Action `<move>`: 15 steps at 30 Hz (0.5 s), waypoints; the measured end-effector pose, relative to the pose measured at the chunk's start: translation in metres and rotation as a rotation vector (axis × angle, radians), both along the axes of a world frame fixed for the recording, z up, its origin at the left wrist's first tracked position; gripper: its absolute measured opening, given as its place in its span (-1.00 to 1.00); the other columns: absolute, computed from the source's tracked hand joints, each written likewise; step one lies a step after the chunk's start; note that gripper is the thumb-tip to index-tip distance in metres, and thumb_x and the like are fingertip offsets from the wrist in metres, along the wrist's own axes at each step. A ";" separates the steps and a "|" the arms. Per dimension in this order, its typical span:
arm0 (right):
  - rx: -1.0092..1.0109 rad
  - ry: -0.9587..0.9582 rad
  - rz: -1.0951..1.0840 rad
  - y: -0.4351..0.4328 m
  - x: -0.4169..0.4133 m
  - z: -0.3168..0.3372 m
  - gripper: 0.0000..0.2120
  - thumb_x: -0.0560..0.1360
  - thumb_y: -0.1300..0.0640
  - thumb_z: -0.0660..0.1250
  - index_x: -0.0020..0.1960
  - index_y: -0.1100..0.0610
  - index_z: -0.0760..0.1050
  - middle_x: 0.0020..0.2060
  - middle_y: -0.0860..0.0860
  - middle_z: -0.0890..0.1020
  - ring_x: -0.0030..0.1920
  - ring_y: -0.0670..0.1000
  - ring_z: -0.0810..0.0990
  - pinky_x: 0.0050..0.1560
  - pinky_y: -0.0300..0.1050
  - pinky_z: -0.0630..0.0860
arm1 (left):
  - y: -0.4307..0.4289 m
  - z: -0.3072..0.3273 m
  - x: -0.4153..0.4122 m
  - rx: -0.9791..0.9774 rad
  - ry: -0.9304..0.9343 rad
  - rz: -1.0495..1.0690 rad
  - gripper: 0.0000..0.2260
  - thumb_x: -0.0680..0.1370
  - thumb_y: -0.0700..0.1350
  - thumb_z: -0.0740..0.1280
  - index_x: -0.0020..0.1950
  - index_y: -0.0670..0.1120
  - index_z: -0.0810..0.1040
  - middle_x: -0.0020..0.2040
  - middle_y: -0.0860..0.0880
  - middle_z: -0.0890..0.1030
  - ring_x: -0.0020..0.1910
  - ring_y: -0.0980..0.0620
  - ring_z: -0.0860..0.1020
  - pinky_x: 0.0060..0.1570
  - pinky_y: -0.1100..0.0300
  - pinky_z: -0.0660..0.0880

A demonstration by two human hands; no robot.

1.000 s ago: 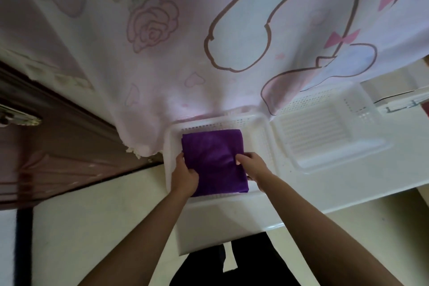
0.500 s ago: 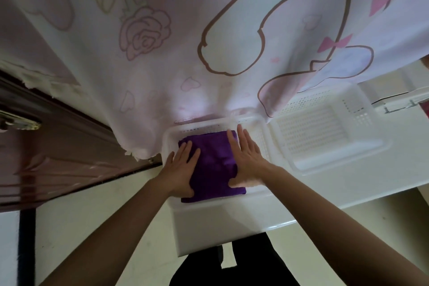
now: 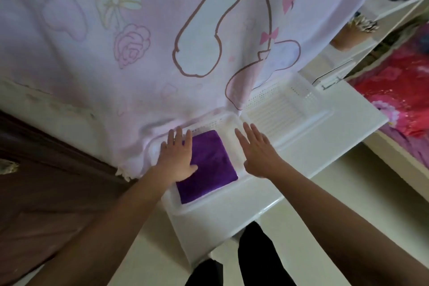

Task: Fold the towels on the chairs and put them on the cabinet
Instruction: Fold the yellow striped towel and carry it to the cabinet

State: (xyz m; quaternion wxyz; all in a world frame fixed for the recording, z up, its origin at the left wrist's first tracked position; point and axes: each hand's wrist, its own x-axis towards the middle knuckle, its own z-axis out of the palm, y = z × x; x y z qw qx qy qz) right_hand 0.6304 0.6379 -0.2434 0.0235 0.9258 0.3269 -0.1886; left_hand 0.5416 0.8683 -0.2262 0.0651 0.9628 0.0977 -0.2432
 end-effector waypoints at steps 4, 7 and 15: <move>0.185 -0.227 -0.234 -0.055 -0.009 0.052 -0.18 0.55 -0.07 0.23 0.63 0.06 -0.16 0.61 0.16 -0.21 0.61 0.18 -0.22 0.59 0.17 -0.02 | -0.035 0.060 0.025 0.010 -0.489 -0.061 -0.36 0.63 0.28 -0.10 0.60 -0.07 0.07 0.60 -0.15 0.09 0.58 -0.17 0.07 0.50 -0.15 0.16; 0.277 -0.468 -0.379 -0.109 -0.016 0.100 -0.25 0.59 -0.19 0.13 0.64 0.04 -0.12 0.61 0.16 -0.18 0.61 0.18 -0.19 0.57 0.13 -0.09 | -0.081 0.115 0.044 0.003 -0.740 -0.143 -0.34 0.61 0.30 -0.15 0.59 -0.06 0.10 0.59 -0.19 0.11 0.56 -0.20 0.11 0.48 -0.17 0.17; 0.269 -0.879 -0.599 -0.322 -0.088 0.222 -0.26 0.60 -0.25 0.08 0.64 0.03 -0.12 0.61 0.18 -0.20 0.61 0.19 -0.20 0.58 0.15 -0.18 | -0.287 0.233 0.047 -0.035 -1.097 -0.449 -0.34 0.61 0.28 -0.08 0.59 -0.08 0.12 0.60 -0.22 0.05 0.57 -0.24 0.05 0.47 -0.28 0.10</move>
